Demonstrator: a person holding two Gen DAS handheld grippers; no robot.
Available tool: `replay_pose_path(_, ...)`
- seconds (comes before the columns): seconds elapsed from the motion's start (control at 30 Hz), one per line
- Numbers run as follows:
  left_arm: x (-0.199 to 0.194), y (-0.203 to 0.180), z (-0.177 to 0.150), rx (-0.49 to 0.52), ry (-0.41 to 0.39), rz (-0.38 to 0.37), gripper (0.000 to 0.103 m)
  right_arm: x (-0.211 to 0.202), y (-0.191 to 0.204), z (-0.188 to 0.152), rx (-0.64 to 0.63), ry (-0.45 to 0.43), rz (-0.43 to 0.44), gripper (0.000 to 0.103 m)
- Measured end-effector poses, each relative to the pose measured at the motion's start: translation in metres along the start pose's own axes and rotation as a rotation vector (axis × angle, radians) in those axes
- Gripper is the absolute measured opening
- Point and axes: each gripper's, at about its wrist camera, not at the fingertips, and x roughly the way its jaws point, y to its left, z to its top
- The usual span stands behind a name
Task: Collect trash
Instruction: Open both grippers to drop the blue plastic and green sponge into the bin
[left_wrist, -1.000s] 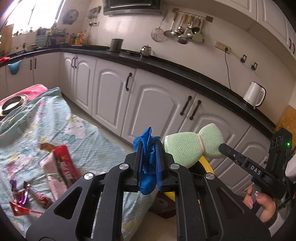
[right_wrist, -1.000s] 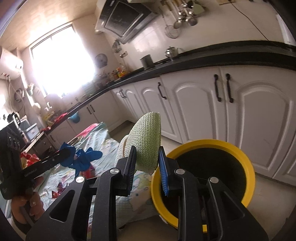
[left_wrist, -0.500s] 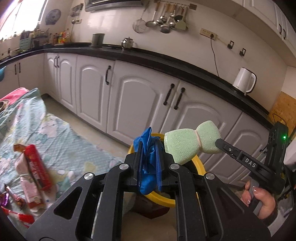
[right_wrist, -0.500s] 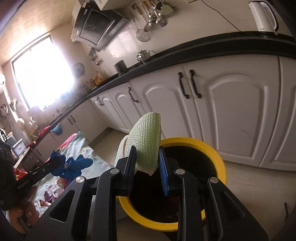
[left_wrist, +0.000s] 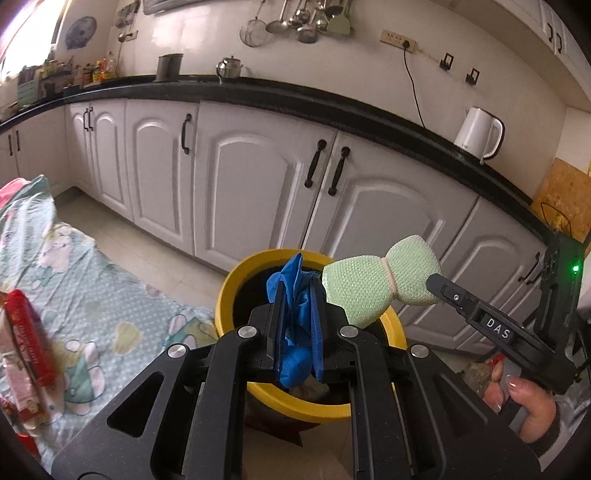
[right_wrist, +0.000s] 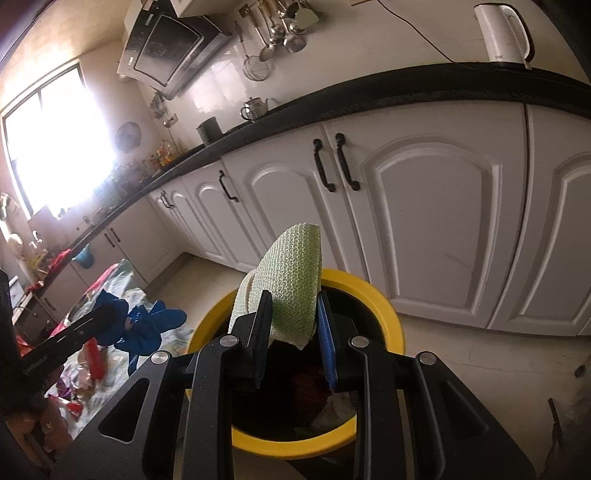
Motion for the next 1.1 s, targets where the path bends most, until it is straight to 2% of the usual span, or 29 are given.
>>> replay_pose_path(0.43,0.032,-0.007,-0.010,0.011,0.060,-0.004,0.007,0.010,-0.012,-0.012,-0.010,0.036,-0.072,0.023)
replay_pose_path(0.77,0.046,-0.004,-0.014,-0.003,0.093,-0.003,0.007,0.018,-0.013,-0.019,-0.011,0.070,-0.078,0.023)
replay_pose_path(0.87,0.047,-0.004,-0.014,-0.004,0.095,-0.004,0.007,0.022,-0.014,-0.017,-0.007,0.079,-0.076,0.026)
replay_pose_path(0.97,0.049,-0.003,-0.014,-0.003,0.099,-0.003,0.018,0.024,-0.017,-0.017,0.013,0.087,-0.075,0.026)
replay_pose_path(1.07,0.048,-0.001,-0.015,-0.011,0.099,-0.001,0.032,0.024,-0.020,-0.017,0.024,0.088,-0.082,0.033)
replay_pose_path(1.1,0.047,0.000,-0.015,-0.013,0.096,0.000,0.040,0.023,-0.020,-0.017,0.028,0.084,-0.084,0.037)
